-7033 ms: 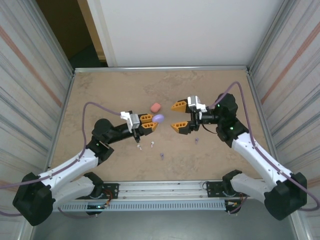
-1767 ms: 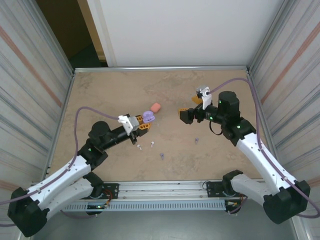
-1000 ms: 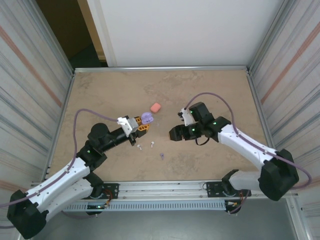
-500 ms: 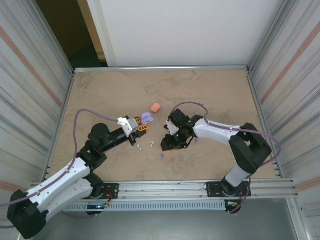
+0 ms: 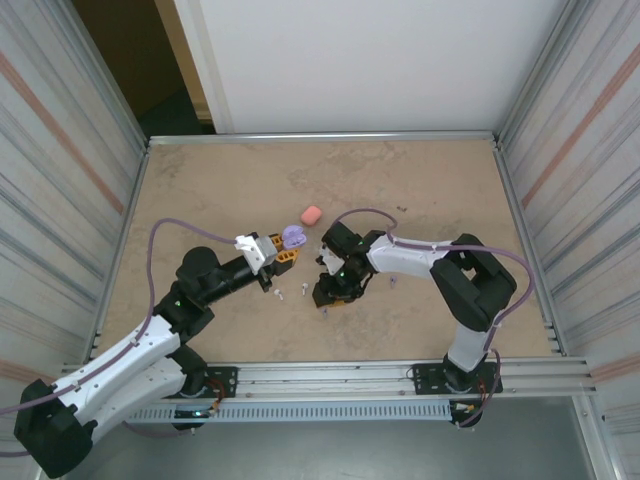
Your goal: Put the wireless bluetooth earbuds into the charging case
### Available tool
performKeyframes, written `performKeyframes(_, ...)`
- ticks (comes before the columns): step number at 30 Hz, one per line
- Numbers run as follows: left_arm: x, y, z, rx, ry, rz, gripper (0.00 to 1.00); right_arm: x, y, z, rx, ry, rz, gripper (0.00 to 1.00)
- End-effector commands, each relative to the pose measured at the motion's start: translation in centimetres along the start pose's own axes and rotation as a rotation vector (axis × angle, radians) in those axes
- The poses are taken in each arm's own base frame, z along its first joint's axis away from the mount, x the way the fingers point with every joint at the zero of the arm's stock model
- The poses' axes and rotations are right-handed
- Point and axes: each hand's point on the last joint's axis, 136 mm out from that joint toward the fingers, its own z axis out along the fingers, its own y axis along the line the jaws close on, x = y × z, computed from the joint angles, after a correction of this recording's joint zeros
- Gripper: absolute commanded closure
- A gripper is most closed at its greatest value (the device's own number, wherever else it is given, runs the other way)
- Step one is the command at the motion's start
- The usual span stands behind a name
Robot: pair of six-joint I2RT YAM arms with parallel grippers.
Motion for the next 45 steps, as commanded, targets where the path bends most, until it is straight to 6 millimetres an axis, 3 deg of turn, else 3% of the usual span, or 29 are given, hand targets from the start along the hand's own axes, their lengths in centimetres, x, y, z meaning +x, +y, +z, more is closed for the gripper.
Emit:
performKeyframes(1,-0.5,0.0,-0.1,-0.007,-0.016,0.019,1.00,0.3,0.3,0.3,0.004,0.033,0.001,0.61)
performKeyframes(25,-0.8,0.1,-0.1,-0.006,-0.020,0.026,1.00,0.2,-0.6,1.4,0.042,0.062,0.004,0.66)
performKeyframes(45,-0.6,0.1,0.0,-0.007,-0.010,0.026,1.00,0.8,-1.4,2.3,0.087,0.086,0.007,0.75)
